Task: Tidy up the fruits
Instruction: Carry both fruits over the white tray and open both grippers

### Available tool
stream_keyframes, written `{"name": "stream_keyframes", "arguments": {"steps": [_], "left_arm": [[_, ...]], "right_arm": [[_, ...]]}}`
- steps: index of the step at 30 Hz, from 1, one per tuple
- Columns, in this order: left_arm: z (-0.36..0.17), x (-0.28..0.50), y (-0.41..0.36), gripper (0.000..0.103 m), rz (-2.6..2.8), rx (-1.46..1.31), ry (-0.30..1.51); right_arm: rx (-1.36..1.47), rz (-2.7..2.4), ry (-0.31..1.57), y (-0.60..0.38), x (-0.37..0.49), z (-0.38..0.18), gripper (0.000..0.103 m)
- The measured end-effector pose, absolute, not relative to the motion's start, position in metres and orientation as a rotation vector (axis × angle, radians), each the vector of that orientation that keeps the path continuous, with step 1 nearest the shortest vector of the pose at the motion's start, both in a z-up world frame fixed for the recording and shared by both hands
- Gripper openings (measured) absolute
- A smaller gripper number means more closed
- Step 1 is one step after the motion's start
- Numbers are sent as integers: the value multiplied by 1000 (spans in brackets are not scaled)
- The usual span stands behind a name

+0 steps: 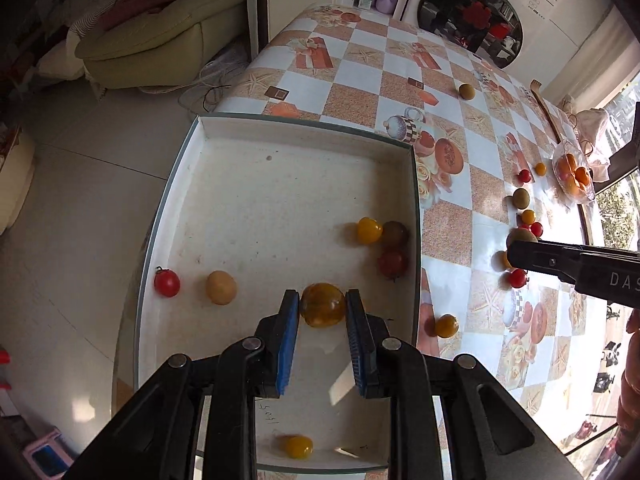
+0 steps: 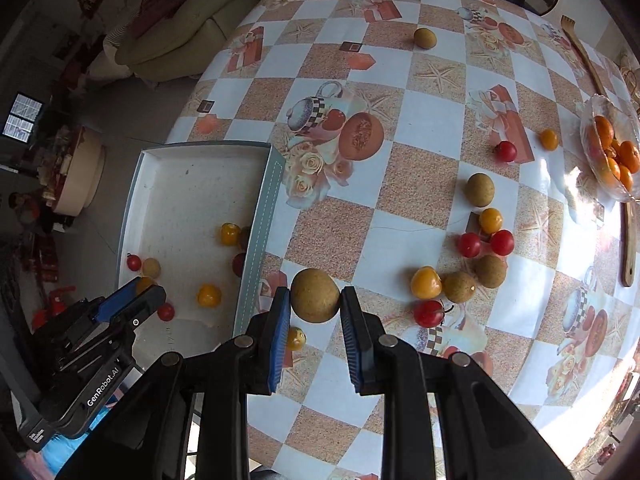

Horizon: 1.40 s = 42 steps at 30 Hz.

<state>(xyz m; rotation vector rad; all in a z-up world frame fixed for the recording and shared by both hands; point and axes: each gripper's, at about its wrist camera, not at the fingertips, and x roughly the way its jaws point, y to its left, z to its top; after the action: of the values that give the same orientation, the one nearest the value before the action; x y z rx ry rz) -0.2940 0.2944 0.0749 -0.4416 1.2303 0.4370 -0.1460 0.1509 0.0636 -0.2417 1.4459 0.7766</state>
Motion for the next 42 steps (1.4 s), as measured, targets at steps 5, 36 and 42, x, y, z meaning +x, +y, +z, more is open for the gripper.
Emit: {"name": "stream_keyframes", "arguments": {"steps": [5, 36, 42], "left_arm": [[67, -330, 315, 25, 514, -489, 1241], [10, -357, 332, 30, 580, -504, 1342], [13, -346, 320, 79, 590, -423, 1350]], "right_arm": [[-301, 845, 1457, 192, -166, 58, 28], [-555, 914, 1515, 300, -219, -9, 39], [-529, 932, 1520, 310, -224, -3, 51]]}}
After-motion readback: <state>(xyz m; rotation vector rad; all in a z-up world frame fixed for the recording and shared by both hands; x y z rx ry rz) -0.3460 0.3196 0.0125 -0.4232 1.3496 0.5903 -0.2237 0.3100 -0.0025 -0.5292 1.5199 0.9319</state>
